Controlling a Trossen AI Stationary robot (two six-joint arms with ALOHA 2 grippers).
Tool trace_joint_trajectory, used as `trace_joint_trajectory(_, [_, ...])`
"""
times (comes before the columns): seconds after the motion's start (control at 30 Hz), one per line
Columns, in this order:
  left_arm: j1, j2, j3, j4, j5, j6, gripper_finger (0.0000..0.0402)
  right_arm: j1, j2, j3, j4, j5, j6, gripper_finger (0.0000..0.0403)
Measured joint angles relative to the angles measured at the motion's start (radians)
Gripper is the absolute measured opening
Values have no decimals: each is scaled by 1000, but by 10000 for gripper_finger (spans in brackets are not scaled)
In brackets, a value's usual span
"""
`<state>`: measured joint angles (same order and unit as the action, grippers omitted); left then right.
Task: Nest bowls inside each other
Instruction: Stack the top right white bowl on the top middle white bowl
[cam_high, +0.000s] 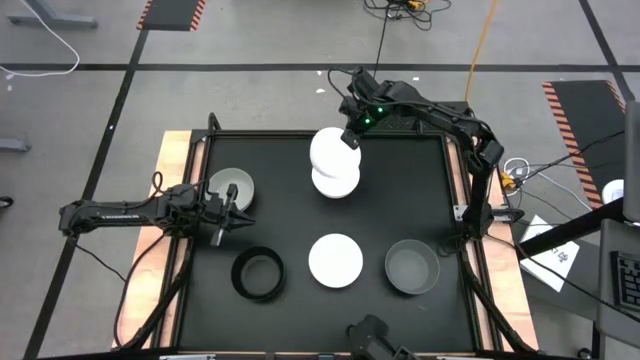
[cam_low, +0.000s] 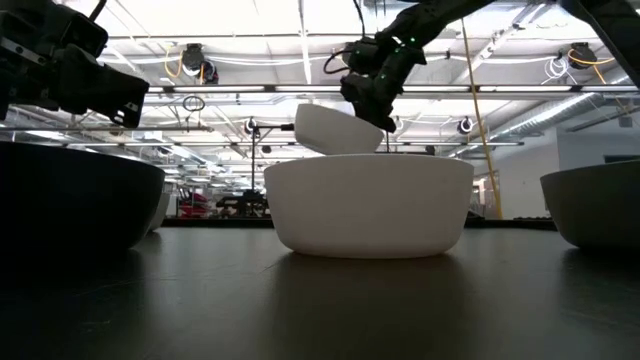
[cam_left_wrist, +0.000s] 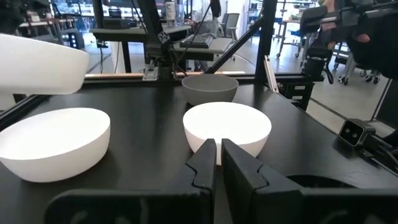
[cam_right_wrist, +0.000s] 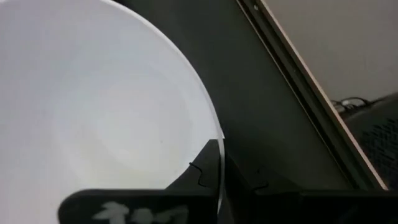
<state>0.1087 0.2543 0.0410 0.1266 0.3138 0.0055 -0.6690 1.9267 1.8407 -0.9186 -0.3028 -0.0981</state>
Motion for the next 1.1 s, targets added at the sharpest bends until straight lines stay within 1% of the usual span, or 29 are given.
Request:
trace_joint_trajectory(0.13, [0,0,0,-4,0,0,26,12,3,4,-23,46,4,0])
trace_joint_trajectory(0.23, [0,0,0,-4,0,2,26,18,2,5,-40,48,6,0])
trace_joint_trajectory(0.33, [0,0,0,-4,0,8,26,31,2,5,-41,73,7,0])
trace_joint_trajectory(0.63, [0,0,0,-4,0,9,26,55,7,5,-38,73,7,0])
trace_joint_trajectory(1.0, [0,0,0,-3,0,9,26,69,69,4,-31,74,5,0])
trace_joint_trajectory(1.1, [0,0,0,-3,0,9,26,70,69,4,-36,104,3,0])
